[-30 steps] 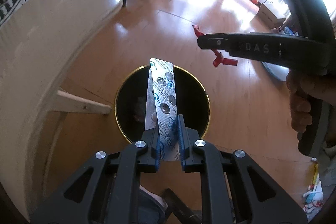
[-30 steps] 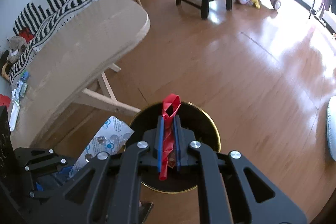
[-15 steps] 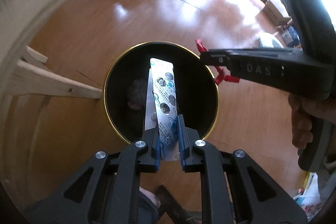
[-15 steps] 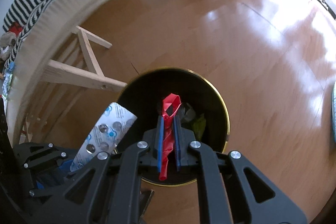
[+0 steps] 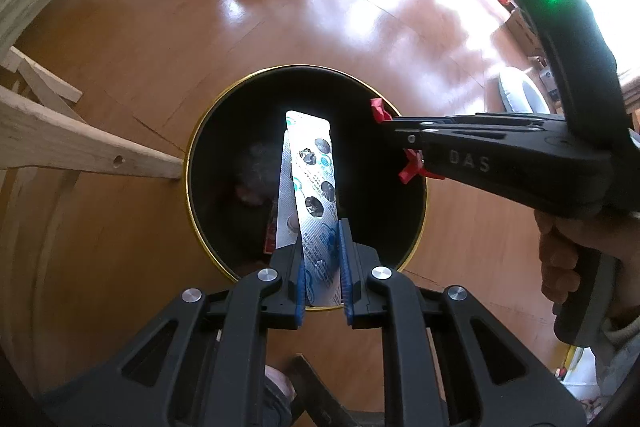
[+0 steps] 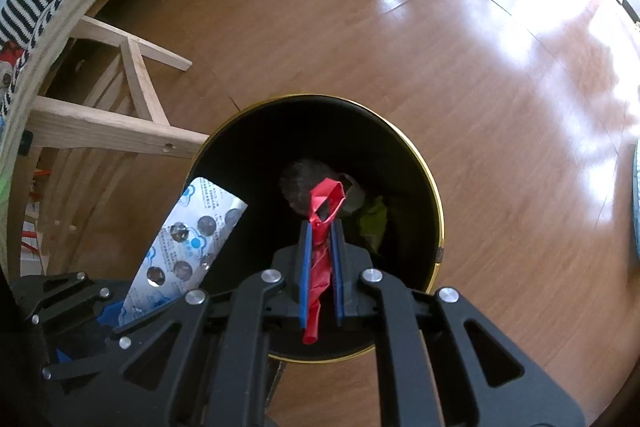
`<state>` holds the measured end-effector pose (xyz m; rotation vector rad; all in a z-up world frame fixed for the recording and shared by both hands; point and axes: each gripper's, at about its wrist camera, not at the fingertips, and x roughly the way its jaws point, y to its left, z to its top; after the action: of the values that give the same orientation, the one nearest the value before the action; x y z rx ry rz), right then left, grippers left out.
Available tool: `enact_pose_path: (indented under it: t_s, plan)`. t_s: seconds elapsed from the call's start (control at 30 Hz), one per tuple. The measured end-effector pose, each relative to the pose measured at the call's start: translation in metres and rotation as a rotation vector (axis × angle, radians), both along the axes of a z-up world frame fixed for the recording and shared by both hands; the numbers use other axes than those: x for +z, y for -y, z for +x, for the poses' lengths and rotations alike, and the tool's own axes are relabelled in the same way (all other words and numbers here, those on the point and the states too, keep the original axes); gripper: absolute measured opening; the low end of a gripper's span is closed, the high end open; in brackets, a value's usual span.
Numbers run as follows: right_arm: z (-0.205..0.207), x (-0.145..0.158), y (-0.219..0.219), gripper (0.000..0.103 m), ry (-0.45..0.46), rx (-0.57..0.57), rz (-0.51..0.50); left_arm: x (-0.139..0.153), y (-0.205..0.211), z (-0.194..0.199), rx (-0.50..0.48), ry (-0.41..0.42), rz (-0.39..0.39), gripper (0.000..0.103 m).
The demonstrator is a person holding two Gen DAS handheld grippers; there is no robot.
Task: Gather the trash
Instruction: 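Carry both items over the black bin and release them inside, then move both open grippers back over the table toward the remaining trash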
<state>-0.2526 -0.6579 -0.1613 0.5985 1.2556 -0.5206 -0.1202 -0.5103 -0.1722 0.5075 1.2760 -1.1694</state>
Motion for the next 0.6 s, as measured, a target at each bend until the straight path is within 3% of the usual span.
enact_pose_path:
  t_s: [0.37, 0.4, 0.43, 0.47, 0.5, 0.6]
  plan:
    - [0.000, -0.005, 0.007, 0.010, 0.008, -0.037, 0.009, 0.001, 0.000, -0.001, 0.013, 0.014, 0.018, 0.013]
    - [-0.001, -0.003, 0.008, 0.013, 0.006, -0.051, 0.003, 0.000, 0.001, -0.001, 0.025, 0.025, 0.029, 0.021]
    - [-0.003, 0.002, 0.010, 0.036, 0.012, -0.067, -0.011, -0.001, 0.000, 0.000, 0.034, 0.030, 0.032, 0.029]
    - [-0.005, 0.007, 0.011, 0.060, 0.030, -0.077, -0.019, -0.001, 0.000, 0.000, 0.044, 0.032, 0.028, 0.060]
    - [-0.007, 0.013, 0.012, 0.096, 0.049, -0.087, -0.030, 0.002, -0.001, 0.001, 0.058, 0.041, 0.009, 0.088]
    - [-0.017, 0.033, 0.018, 0.095, 0.102, -0.128, -0.061, 0.011, -0.003, -0.002, 0.066, 0.047, -0.045, 0.094]
